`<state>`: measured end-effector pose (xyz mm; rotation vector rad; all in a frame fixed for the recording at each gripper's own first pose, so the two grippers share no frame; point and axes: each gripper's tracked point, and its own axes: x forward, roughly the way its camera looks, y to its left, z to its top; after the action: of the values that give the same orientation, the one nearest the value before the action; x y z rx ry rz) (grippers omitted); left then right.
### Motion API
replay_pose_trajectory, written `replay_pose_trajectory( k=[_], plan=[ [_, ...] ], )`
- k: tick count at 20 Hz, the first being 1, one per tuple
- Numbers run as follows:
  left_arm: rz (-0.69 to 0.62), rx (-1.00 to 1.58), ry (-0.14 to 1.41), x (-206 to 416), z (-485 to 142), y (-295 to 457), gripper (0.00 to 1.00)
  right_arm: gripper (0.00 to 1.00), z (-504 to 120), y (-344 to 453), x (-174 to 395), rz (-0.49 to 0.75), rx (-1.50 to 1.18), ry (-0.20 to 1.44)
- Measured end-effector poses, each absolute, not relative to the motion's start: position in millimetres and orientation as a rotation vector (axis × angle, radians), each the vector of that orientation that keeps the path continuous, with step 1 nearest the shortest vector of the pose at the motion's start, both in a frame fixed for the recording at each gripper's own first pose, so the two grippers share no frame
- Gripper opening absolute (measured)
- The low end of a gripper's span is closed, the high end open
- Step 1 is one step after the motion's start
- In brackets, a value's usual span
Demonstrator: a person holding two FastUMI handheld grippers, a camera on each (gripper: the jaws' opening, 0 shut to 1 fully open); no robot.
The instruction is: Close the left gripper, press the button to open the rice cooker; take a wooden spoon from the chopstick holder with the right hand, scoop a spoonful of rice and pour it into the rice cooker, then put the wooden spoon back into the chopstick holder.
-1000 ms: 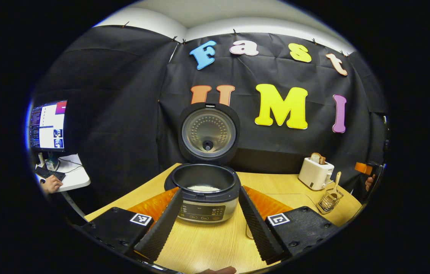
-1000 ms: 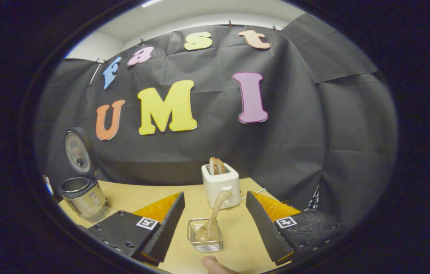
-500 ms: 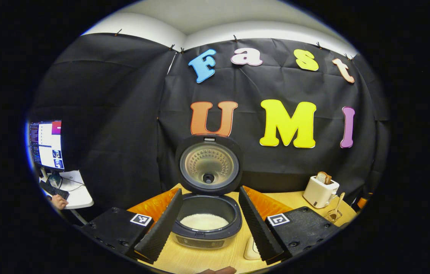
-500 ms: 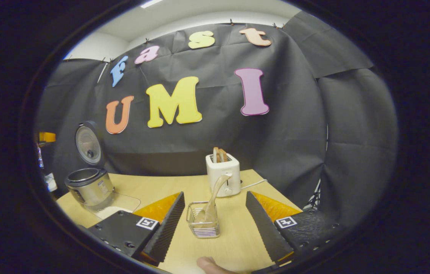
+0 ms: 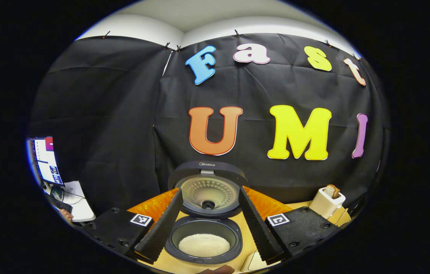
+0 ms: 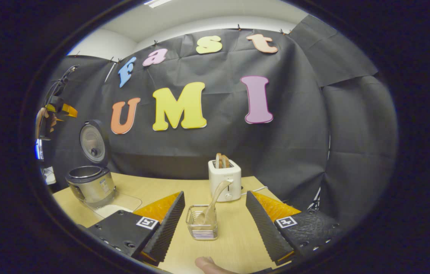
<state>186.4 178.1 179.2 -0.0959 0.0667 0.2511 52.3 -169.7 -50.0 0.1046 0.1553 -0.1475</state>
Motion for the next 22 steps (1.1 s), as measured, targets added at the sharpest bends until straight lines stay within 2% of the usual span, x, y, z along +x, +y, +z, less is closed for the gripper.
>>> replay_pose_trajectory(
  k=[1, 2, 3, 5, 7, 8, 11, 12, 13, 15, 17, 20, 21, 22],
  plan=[
    [0.25, -0.106, 0.076, 198.1, 184.4, 180.8, 0.94, 0.96, -47.2, -172.5, 50.6, -0.155, 0.115, 0.146],
    [0.25, -0.117, 0.088, 209.6, 188.6, 182.8, 0.94, 0.92, -47.3, -173.9, 50.2, -0.156, 0.125, 0.143],
    [0.252, -0.127, 0.095, 221.1, 192.8, 186.0, 0.94, 0.96, -46.7, -174.0, 49.7, -0.154, 0.127, 0.141],
    [0.243, -0.148, 0.081, 251.1, 204.4, 192.9, 0.94, 0.92, -46.8, -180.6, 50.0, -0.172, 0.117, 0.135],
    [0.243, -0.167, 0.068, 277.4, 211.1, 200.9, 0.94, 0.96, -46.7, -178.7, 51.6, -0.172, 0.113, 0.13],
    [0.249, -0.174, 0.071, 290.6, 211.3, 205.0, 0.94, 0.92, -48.1, -177.1, 53.3, -0.166, 0.113, 0.13],
    [0.283, -0.155, 0.024, 325.3, 219.3, 222.0, 0.94, 0.96, -54.3, -173.3, 59.1, -0.157, 0.125, 0.136],
    [0.288, -0.15, 0.026, 336.0, 217.7, 226.3, 0.94, 0.92, -58.3, -170.3, 61.5, -0.152, 0.125, 0.144],
    [0.284, -0.14, 0.038, 344.0, 214.2, 224.2, 0.94, 0.96, -62.9, -167.8, 64.3, -0.146, 0.119, 0.154],
    [0.296, -0.082, 0.047, 357.7, 209.8, 232.2, 0.94, 0.96, -71.6, -167.0, 69.5, -0.147, 0.103, 0.176],
    [0.315, -0.035, 0.061, 365.5, 203.2, 237.6, 0.95, 0.93, -78.0, -162.6, 72.5, -0.141, 0.096, 0.193],
    [0.282, -0.036, 0.14, 372.4, 180.8, 229.0, 0.95, 0.93, -85.4, -156.7, 75.8, -0.124, 0.097, 0.215],
    [0.29, -0.015, 0.178, 369.5, 171.6, 225.8, 0.95, 0.96, -86.0, -156.1, 76.3, -0.123, 0.097, 0.218],
    [0.297, 0.041, 0.138, 367.8, 178.3, 227.7, 0.95, 0.93, -87.7, -155.8, 81.3, -0.124, 0.097, 0.22]
  ],
)
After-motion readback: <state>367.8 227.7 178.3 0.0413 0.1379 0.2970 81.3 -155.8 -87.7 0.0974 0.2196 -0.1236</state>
